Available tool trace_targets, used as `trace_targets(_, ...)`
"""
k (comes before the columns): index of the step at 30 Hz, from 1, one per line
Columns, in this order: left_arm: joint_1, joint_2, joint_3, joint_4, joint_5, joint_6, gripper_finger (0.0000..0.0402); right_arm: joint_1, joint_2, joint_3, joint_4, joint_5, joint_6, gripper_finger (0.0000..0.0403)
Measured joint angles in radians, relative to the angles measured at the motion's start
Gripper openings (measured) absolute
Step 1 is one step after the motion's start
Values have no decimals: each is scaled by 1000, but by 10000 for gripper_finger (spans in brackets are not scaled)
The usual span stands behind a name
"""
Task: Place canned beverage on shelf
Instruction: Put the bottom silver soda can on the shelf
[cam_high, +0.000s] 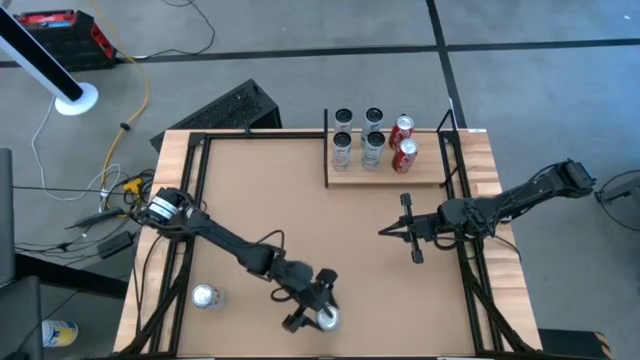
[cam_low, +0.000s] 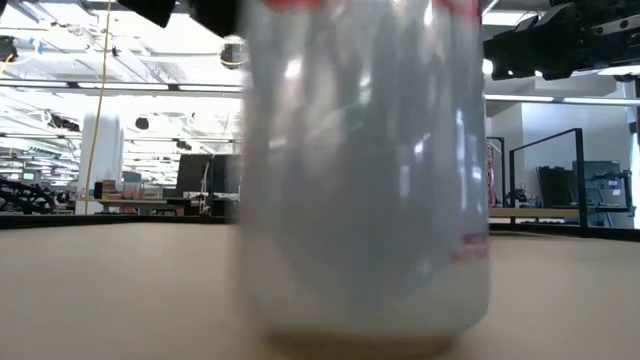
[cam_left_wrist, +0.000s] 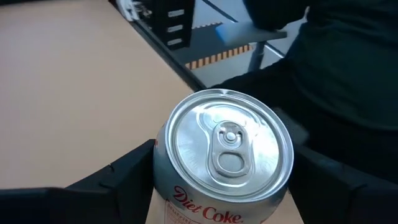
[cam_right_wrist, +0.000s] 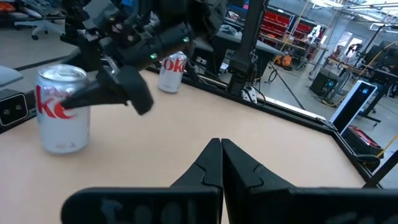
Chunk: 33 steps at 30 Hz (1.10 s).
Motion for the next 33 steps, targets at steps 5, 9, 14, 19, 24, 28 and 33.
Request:
trace_targets(5, 79, -1, 25, -8, -17, 87, 284, 0, 0, 0, 0, 0, -7, 21)
trace_targets(9, 174, -3, 66, -25, 17, 174, 288, -1, 0, 0, 0, 0, -18, 21)
trace_targets(14, 319, -4, 101, -80, 93, 196, 288, -3, -3, 0, 0, 0, -26, 21)
trace_targets(19, 455, -4, 101, -118, 142, 177, 289, -3, -3, 0, -1, 0, -29, 21)
trace_targets(24, 546, -4, 101, -143, 187, 183, 290, -3, -3, 0, -3, 0, -30, 21)
trace_targets(28, 578, -4, 101, -132, 221, 195, 291, -3, -3, 0, -7, 0, -35, 21)
trace_targets(33, 575, -4, 101, -143, 196, 195, 312, -3, -3, 0, -8, 0, -37, 21)
